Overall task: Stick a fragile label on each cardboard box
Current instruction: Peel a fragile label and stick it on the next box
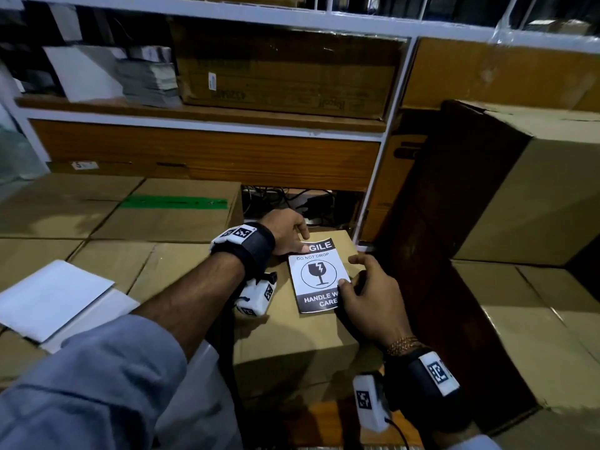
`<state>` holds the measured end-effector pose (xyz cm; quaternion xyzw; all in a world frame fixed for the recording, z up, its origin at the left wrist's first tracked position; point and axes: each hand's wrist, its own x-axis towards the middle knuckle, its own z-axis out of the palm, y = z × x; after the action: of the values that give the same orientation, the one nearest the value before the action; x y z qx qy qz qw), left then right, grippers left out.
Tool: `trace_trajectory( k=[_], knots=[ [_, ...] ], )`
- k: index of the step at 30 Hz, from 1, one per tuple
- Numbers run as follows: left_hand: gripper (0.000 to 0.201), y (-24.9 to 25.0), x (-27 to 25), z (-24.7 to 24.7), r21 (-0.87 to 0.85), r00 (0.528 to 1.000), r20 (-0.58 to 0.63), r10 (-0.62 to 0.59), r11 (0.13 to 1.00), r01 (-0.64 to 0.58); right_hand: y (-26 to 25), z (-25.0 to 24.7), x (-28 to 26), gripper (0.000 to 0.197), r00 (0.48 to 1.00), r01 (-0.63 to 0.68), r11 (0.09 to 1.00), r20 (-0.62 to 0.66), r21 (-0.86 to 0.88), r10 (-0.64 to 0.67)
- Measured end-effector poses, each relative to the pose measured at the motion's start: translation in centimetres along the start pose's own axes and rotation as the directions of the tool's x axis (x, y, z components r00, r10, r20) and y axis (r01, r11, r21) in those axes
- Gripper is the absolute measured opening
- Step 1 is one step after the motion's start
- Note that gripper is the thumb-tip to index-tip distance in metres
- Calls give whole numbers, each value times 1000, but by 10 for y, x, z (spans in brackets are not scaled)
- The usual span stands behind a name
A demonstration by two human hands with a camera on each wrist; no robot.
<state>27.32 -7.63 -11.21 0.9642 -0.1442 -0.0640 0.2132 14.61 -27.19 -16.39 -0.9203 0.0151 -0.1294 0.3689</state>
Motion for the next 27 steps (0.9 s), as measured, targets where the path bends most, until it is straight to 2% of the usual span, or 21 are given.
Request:
trace_trajectory(
  k=[5, 12, 15, 19, 22, 27],
  knots=[
    [25, 5, 5, 4, -24, 1000, 18, -12, 1000, 13, 5, 4, -3, 42, 998, 8, 999, -62, -53, -11],
    [25, 13, 6, 3, 5, 999, 36, 4, 1000, -4, 15, 8, -1, 32, 993, 34, 999, -117, 7, -33],
    [31, 13, 1, 1, 5, 1000, -6, -2, 1000, 2, 18, 6, -3, 29, 990, 54, 996, -133, 69, -44],
    [52, 13, -10, -4, 20, 995, -89, -51, 998, 53, 25, 1, 3, 21, 991, 23, 983, -132, 180, 1],
    [56, 12, -22, -11, 39, 993, -42, -106, 993, 108, 33, 2, 10, 13, 996, -33, 955, -68, 296, 56],
    [56, 16, -43, -15, 100, 983, 38, -177, 980, 173, 36, -5, 14, 13, 993, -109, 851, 13, 515, 119]
  ],
)
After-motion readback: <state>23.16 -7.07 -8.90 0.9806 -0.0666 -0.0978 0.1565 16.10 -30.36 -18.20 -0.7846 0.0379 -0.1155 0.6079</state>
